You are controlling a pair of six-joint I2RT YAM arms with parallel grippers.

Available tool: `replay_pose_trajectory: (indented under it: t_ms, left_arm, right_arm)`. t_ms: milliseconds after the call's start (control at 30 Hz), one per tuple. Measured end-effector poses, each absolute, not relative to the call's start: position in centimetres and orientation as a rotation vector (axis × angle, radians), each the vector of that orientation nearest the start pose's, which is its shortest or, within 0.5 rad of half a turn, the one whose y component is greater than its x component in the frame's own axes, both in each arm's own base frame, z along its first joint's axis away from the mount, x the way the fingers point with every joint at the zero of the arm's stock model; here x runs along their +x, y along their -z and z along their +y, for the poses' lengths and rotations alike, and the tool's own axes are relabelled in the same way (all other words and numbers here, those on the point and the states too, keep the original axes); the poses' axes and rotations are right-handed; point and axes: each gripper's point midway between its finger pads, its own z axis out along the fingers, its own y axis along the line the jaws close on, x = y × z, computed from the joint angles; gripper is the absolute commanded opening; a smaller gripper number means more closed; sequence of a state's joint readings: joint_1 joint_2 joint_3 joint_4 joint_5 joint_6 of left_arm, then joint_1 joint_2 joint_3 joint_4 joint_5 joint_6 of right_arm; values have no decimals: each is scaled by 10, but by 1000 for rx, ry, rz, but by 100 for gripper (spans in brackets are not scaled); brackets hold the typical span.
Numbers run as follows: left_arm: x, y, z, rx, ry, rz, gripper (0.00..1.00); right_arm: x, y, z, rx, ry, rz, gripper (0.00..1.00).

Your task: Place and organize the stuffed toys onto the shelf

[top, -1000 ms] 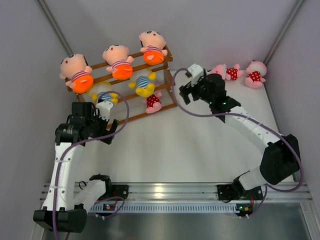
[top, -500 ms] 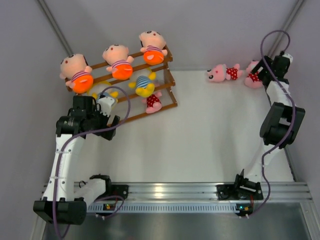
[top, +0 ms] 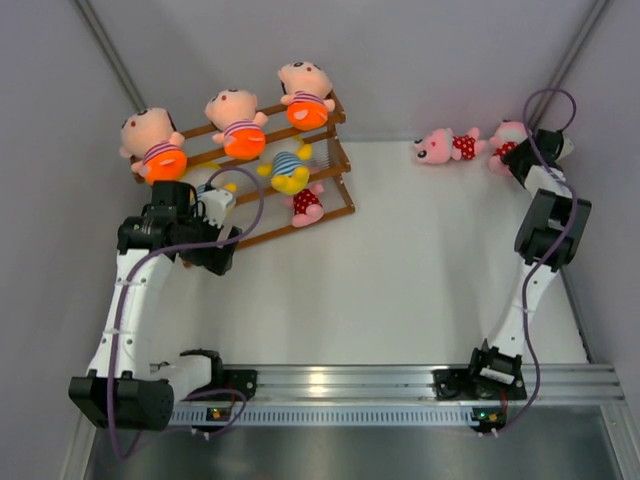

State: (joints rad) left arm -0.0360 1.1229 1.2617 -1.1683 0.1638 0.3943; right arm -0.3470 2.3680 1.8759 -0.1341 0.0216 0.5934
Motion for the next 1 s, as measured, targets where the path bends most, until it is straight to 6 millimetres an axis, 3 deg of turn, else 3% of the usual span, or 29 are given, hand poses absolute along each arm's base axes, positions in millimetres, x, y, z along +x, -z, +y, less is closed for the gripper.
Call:
replay_pose_trajectory:
  t_ms: [33, 100, 167, 200, 400, 533, 633, 833, 1000]
  left_arm:
    - [235, -210, -21, 608, 81, 2511, 98]
    - [234, -209, -20, 608, 78, 2520, 98]
    - [234, -208, -20, 607, 74, 2526, 98]
    - [234, -208, -19, 607, 71, 2528, 98]
    - [232, -208, -19, 607, 67, 2527, 98]
    - [225, -206, -21, 611, 87, 2519, 98]
    - [220, -206, -22, 611, 91, 2508, 98]
    - [200, -195, -20, 607, 79, 2492, 98]
    - [184, -181, -13, 590, 37, 2493, 98]
  right_arm:
    - [607, -61, -198, 1012, -124, 1945, 46]
    - [613, -67, -199, 1015, -144, 1919, 34]
    - [616, -71, -200, 1016, -155, 1904, 7]
    - [617, -72, -200, 1017, -160, 1899, 0]
    - [611, -69, -194, 1012, -191, 1879, 0]
    - [571, -68, -174, 998, -188, 1889, 0]
    - [534, -78, -153, 975, -166, 1905, 0]
    - [483, -122, -88, 847, -201, 1871, 0]
    - [451, -169, -9, 638, -267, 1838, 0]
